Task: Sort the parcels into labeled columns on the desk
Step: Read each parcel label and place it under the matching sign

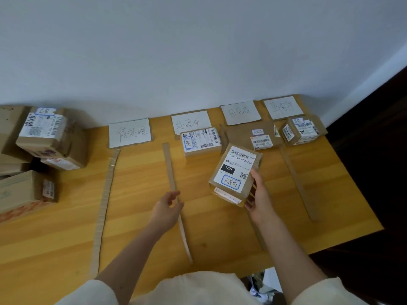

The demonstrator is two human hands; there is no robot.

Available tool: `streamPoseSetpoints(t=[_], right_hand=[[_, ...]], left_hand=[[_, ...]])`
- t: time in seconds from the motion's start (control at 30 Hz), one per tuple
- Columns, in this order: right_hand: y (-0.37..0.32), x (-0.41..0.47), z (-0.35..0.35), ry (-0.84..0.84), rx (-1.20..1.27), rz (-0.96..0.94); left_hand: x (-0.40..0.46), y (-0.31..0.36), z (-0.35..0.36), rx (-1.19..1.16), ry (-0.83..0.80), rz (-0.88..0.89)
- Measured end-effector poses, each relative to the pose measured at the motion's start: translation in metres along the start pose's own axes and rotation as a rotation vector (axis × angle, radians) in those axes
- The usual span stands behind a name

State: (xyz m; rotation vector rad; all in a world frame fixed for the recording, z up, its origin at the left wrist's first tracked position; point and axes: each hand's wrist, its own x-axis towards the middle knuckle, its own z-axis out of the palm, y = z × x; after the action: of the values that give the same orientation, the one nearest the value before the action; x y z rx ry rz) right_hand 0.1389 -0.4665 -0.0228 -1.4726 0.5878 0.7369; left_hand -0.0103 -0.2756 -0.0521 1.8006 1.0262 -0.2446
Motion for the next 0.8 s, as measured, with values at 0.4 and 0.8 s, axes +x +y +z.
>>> streamPoseSetpoints(t=[0.4,0.8], right_hand=[[-0.025,0.045,-0.055,0.190,0.328,0.066],[-0.038,0.059,-0.053,0.195,0.342,0.078]], left_hand=[[0.001,0.032,0.036,0.084,-0.039,0.016],[0.002,0.027,0.036,0.187,0.046,-0.055]])
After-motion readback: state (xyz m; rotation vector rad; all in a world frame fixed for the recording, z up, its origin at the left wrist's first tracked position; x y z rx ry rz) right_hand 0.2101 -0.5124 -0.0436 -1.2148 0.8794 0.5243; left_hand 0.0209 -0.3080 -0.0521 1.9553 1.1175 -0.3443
